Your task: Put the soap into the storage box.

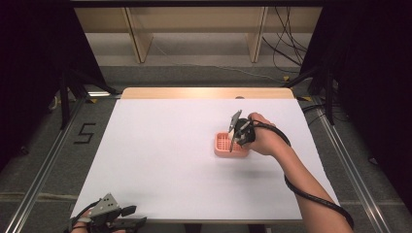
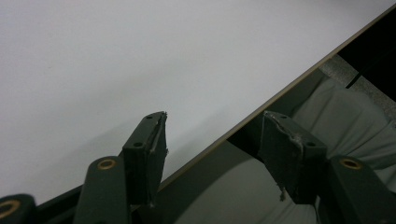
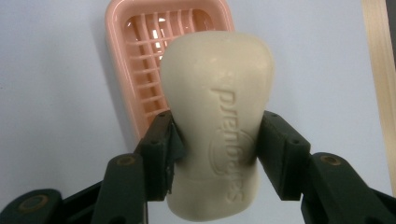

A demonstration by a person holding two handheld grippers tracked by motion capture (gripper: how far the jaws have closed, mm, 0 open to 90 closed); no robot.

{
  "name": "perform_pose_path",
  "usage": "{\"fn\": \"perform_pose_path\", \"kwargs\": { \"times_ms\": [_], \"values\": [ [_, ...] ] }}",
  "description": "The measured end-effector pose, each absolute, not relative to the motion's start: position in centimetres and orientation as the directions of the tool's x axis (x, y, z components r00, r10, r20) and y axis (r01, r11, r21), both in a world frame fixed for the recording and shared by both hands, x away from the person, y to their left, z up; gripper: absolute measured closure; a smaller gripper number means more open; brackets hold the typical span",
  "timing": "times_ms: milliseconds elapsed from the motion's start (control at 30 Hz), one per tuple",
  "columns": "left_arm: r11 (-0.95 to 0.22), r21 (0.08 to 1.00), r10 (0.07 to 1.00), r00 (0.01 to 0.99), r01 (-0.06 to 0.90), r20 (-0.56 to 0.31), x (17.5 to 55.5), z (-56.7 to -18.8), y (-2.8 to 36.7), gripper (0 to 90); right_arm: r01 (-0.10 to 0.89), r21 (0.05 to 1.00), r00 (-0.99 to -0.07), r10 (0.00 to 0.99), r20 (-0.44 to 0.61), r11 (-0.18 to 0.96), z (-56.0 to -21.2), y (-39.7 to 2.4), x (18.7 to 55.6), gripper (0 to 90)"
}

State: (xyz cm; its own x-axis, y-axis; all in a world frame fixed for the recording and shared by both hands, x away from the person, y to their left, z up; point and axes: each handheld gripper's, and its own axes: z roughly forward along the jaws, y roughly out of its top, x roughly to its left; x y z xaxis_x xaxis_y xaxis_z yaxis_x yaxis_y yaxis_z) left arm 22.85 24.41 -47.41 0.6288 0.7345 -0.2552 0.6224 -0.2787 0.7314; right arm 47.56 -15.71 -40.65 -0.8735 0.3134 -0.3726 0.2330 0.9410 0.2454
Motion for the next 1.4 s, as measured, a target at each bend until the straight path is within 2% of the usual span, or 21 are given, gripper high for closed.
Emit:
{"fn": "perform_pose_path", "kwargs": {
  "times_ms": [67,300,333,433,500,533,1133,1200,1400],
  "values": [
    [-0.315,0.715,0.732,0.639,0.624,-0.235,22.9,-47.3,24.7,40.4,0.224,0.247,-0.875,0.306,-0.375,0.943,-40.7,-15.6,47.6,50.9],
    [-0.295,0.73,0.745,0.627,0.616,-0.228,22.9,-47.5,24.5,40.4,0.229,0.245,-0.878,0.309,-0.365,0.942,-41.0,-15.2,48.0,50.9],
    [-0.277,0.734,0.739,0.626,0.621,-0.25,22.9,-47.4,24.4,40.4,0.209,0.239,-0.884,0.288,-0.368,0.948,-41.1,-15.2,48.2,50.9],
    [-0.312,0.718,0.732,0.639,0.623,-0.236,22.9,-47.3,24.7,40.4,0.233,0.241,-0.88,0.31,-0.361,0.942,-41.3,-14.9,48.2,50.9],
    [-0.289,0.732,0.746,0.624,0.617,-0.231,22.9,-47.5,24.5,40.4,0.233,0.241,-0.886,0.308,-0.348,0.942,-41.4,-14.7,48.4,50.9],
    [-0.29,0.723,0.729,0.634,0.628,-0.258,22.9,-47.3,24.5,40.4,0.224,0.24,-0.888,0.299,-0.348,0.945,-41.5,-14.6,48.5,50.9],
    [-0.28,0.73,0.732,0.631,0.624,-0.258,22.9,-47.4,24.5,40.4,0.215,0.225,-0.904,0.281,-0.323,0.95,-43.0,-12.9,49.3,50.7],
    [-0.309,0.72,0.732,0.639,0.622,-0.238,22.9,-47.3,24.7,40.4,0.196,0.222,-0.91,0.261,-0.322,0.955,-43.2,-12.9,49.5,50.3],
    [-0.296,0.73,0.744,0.628,0.616,-0.229,22.9,-47.4,24.5,40.4,0.213,0.243,-0.905,0.285,-0.316,0.946,-42.7,-12.9,49.3,50.8]
  ]
}}
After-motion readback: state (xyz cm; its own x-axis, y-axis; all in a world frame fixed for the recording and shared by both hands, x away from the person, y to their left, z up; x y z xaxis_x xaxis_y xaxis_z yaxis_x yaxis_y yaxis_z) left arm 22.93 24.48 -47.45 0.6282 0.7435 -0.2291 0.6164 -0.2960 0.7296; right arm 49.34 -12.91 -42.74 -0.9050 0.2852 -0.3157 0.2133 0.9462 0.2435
